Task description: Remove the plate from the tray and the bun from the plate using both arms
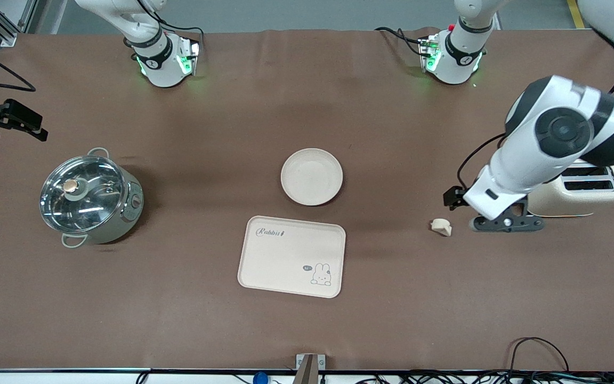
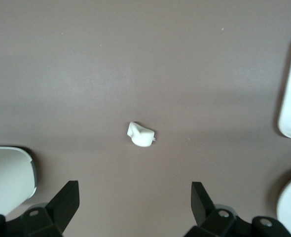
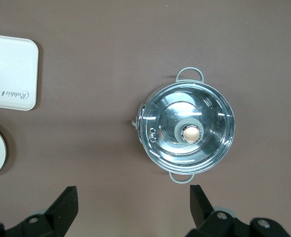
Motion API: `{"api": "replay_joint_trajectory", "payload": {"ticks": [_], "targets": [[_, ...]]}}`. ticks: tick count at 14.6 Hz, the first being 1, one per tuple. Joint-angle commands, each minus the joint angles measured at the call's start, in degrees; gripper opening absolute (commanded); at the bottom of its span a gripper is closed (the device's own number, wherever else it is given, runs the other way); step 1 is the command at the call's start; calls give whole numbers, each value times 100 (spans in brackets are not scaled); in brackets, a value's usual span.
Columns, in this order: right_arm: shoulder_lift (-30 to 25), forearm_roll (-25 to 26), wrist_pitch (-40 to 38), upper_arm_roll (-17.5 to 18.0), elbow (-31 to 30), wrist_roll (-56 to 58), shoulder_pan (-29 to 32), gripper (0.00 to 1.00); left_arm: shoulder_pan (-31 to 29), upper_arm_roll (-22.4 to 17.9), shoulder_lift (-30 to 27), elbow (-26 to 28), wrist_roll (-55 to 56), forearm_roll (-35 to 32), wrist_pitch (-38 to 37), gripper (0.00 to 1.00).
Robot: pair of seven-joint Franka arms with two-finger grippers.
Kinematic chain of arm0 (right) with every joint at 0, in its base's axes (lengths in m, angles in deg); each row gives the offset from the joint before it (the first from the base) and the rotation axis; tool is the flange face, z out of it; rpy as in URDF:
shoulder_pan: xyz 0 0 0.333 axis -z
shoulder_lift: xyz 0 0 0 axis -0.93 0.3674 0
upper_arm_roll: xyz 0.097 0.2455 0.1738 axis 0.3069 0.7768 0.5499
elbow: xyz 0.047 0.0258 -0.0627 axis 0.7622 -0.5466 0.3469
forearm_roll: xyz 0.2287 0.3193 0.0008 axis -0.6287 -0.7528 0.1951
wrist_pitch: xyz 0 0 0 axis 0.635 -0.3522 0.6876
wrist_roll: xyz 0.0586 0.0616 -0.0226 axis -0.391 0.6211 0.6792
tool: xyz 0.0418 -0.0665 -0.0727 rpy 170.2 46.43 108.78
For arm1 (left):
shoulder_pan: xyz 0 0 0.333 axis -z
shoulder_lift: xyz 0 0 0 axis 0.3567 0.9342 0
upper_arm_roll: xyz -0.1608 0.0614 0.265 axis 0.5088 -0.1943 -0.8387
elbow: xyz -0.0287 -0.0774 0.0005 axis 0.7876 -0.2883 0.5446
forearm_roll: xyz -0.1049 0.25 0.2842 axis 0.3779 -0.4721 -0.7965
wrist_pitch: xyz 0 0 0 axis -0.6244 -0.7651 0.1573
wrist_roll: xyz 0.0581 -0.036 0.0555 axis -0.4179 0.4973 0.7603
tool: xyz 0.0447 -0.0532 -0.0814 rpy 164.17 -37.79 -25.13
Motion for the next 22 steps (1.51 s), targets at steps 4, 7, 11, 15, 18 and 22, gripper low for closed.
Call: {"api": "replay_joint_trajectory", "payload": {"ticks": [4,7,11,15,18,22], "targets": [[-18,-22,0,5,28,-95,-43,100,962,-1891,-1480,-376,-932,1666,-474,100],[-27,-22,0,5,28,-95,-52,100,1876,-3481,-2071,-376,-1794,2423,-667,100],[-27,-14,17,5,28,-95,-78,100,3687,-5549,-2572,-184,-2034,2487,-949,100],[-18,-22,61,5,28,-95,-78,100,4024,-5869,-3292,956,-2043,2478,-231,100],[-18,-22,113,5,28,-95,-70,100,3981,-5834,-3101,750,-2025,2478,-211,100],[-18,-22,175,5,28,-95,-78,100,3937,-5834,-2724,-23,-2016,2478,-789,100]]}}
